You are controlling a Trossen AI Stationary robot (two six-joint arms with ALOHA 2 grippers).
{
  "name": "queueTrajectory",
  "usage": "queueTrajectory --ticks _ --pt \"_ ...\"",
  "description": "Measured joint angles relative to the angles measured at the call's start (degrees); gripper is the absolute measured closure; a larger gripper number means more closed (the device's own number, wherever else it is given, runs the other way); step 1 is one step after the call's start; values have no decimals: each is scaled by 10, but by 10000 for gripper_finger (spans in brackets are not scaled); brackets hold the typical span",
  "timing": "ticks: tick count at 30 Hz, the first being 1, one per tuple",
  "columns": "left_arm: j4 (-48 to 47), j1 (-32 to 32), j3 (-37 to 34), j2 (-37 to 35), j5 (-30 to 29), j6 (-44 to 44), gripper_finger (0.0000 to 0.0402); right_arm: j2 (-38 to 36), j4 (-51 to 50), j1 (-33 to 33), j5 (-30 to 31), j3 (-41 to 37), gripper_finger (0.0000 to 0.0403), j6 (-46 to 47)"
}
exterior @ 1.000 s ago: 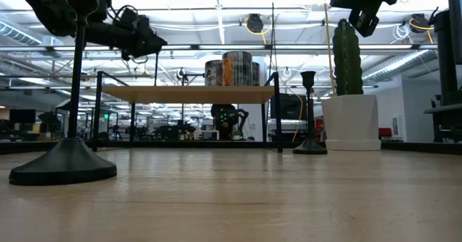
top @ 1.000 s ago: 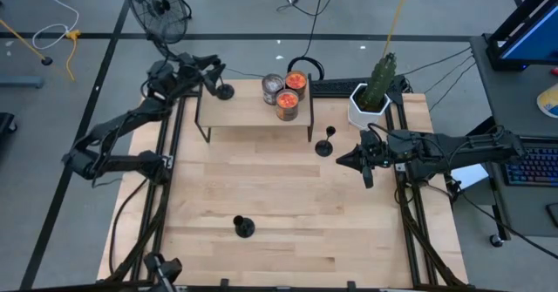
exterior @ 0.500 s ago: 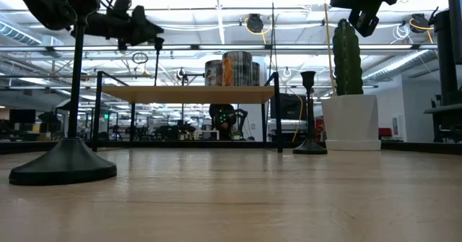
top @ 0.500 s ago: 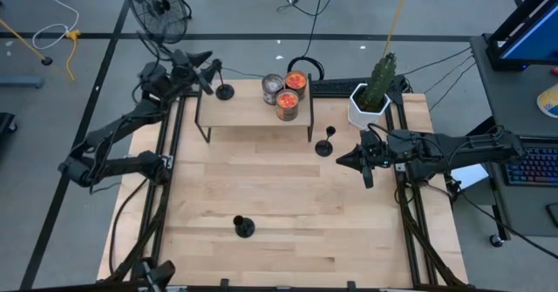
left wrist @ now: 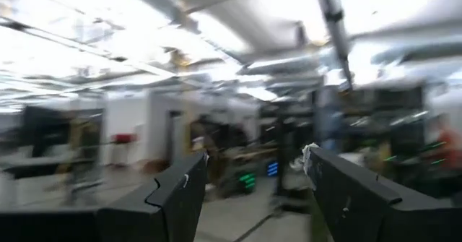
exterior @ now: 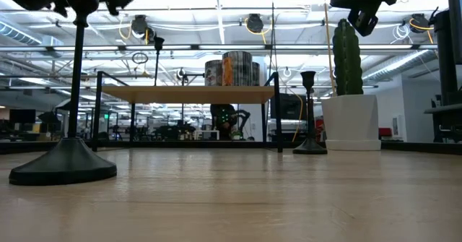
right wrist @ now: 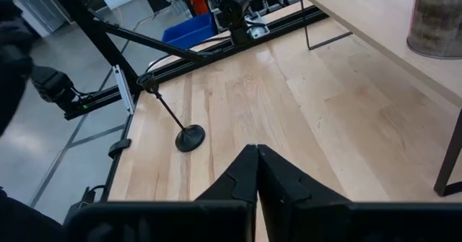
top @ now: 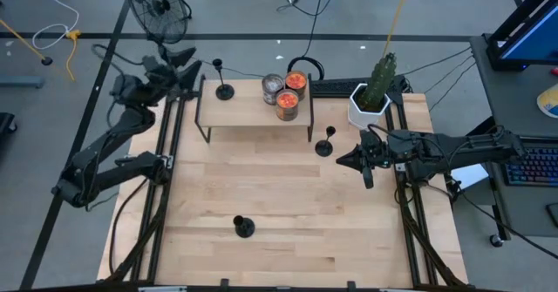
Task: Pick & Place candle stick holders
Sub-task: Put the bottom black candle holder on the shelf
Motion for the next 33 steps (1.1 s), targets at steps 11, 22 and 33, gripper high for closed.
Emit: queueTrajectory --ticks 11,22,33 --pt "-123 -132 0 -102 32 -73 158 0 0 0 0 0 399 -13" --pt "-355 -333 79 -86 -80 -34 158 0 -17 0 0 0 399 -13" --pt "-700 -534 285 22 -312 4 158 0 -34 0 -1 0 399 -53"
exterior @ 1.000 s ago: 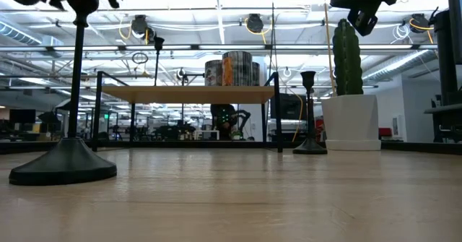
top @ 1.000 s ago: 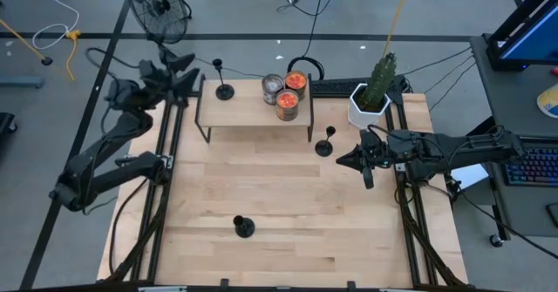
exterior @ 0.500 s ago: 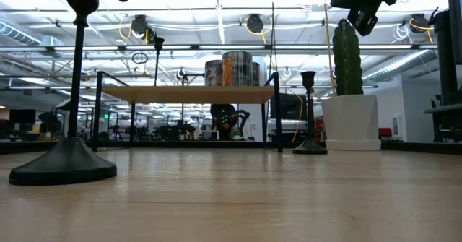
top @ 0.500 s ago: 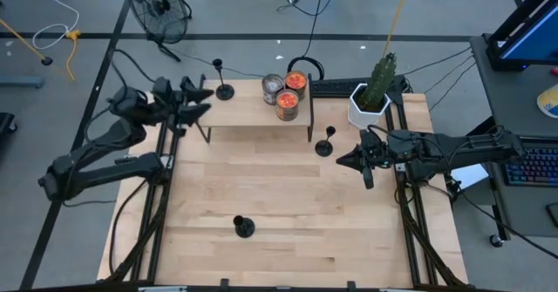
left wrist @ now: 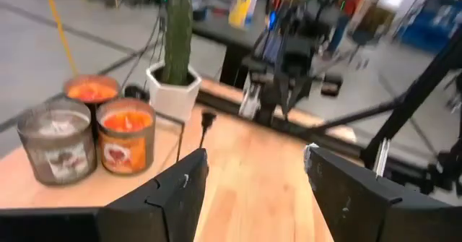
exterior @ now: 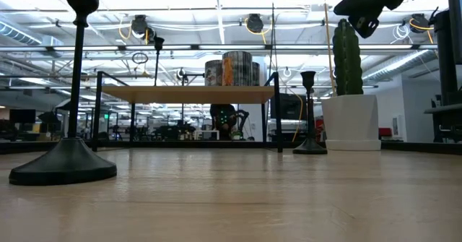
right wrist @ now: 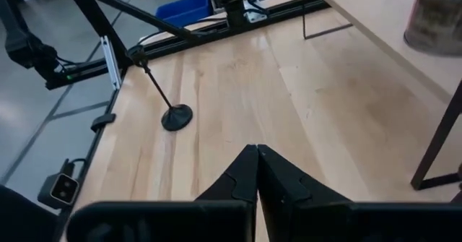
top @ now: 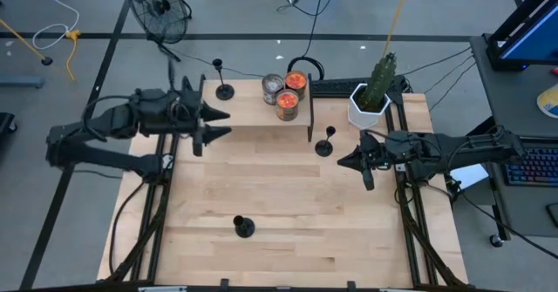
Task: Pick & Place candle stick holders
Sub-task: Put the bottom black candle holder on the shelf
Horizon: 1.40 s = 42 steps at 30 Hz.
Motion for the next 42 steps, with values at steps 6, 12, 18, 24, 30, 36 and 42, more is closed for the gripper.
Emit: queueTrajectory --ticks 6,12,18,24,30,36,42 --pt "-133 -81 110 86 -62 -33 158 -3 1 0 0 0 399 -38" --pt "-232 -150 215 158 -100 -66 158 -15 1 0 0 0 399 -63" --pt "-313 -203 279 218 -103 -152 158 -18 -4 0 0 0 399 -68" --pt "-387 -245 286 256 -68 -266 158 -17 -18 0 -2 0 399 -76" --pt "-408 -280 287 290 -42 -326 158 -17 -18 0 -2 0 399 -76" --pt "-414 -302 287 333 -34 -306 158 -17 -18 0 -2 0 399 -76" --pt "-430 -322 287 362 -37 -269 158 -17 -18 0 -2 0 399 -76"
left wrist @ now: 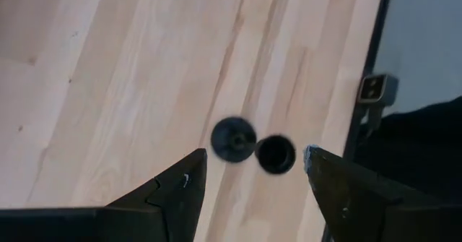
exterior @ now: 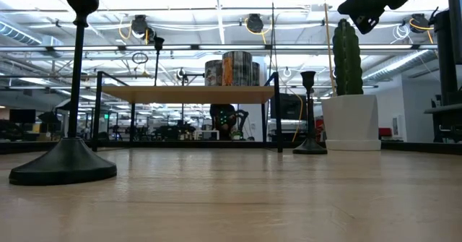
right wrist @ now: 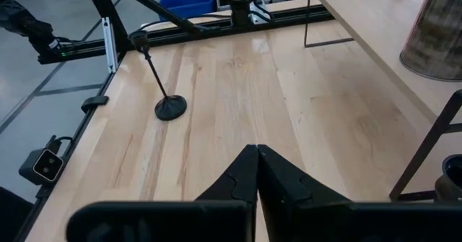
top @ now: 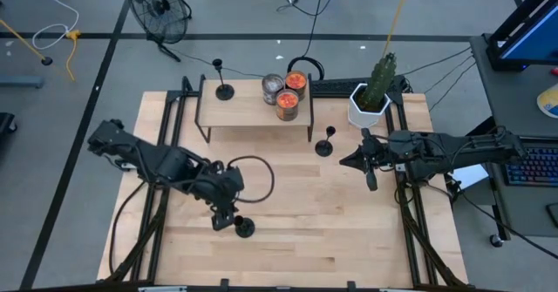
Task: Pick & Place candle stick holders
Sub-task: Put the bottom black candle holder on the shelf
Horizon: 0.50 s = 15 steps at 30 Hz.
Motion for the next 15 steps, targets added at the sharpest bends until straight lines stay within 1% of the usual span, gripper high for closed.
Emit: queueTrajectory --ticks 6,11,15 --pt "-37 -9 0 10 -9 -22 158 0 0 0 0 0 399 0" --pt "-25 -19 -1 8 -11 -30 158 0 0 0 0 0 399 0" --pt "-21 -26 -18 8 -10 -34 158 0 -2 0 0 0 399 0"
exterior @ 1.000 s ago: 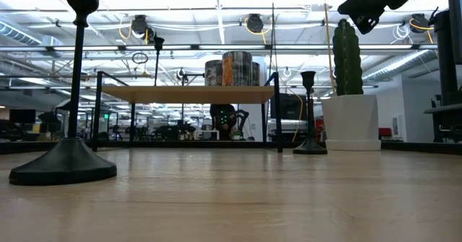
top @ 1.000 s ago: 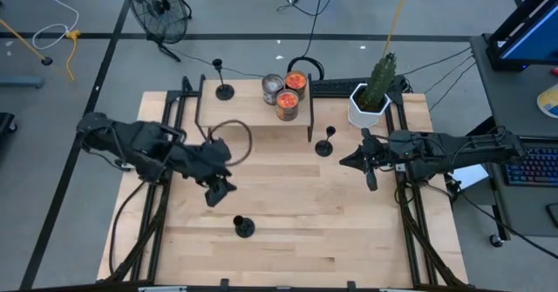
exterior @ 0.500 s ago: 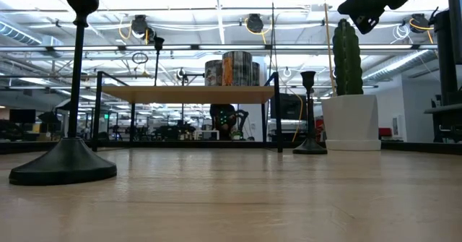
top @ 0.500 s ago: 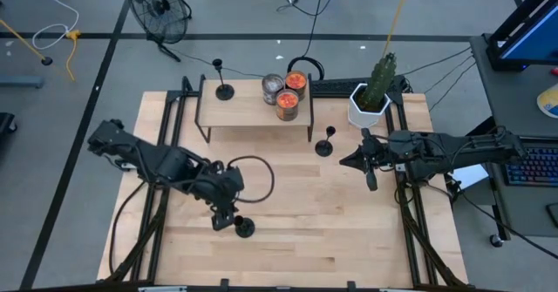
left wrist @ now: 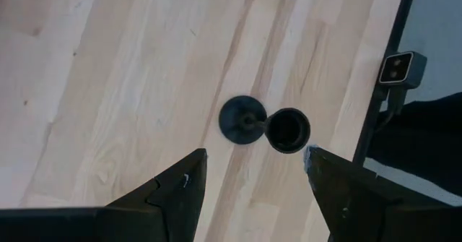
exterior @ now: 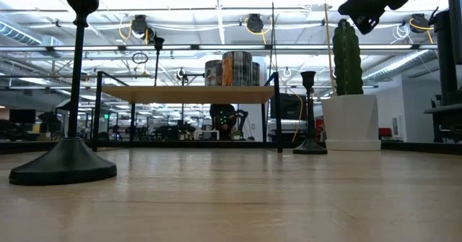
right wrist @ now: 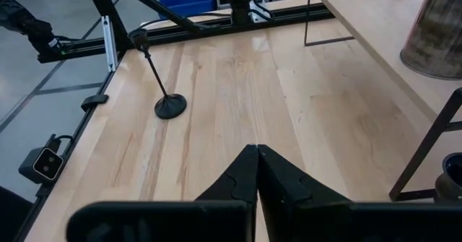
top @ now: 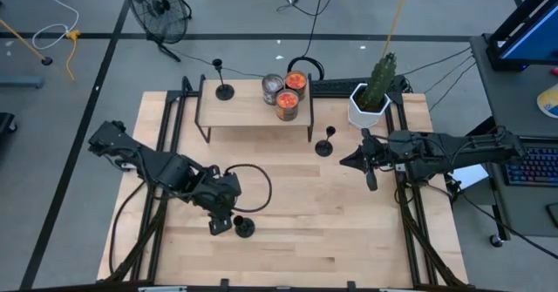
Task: Pick & Place candle stick holders
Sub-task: Put the bottom black candle holder on the shelf
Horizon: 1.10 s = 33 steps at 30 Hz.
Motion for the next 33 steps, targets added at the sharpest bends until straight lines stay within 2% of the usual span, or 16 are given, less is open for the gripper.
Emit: queueTrajectory --ticks 12,24,33 --pt "58 -2 -79 1 10 -2 158 0 -2 0 0 0 399 0" --pt "86 1 -82 2 21 -11 158 0 -2 0 0 0 399 0" --pt "87 9 -82 40 50 8 158 0 -2 0 0 0 399 0"
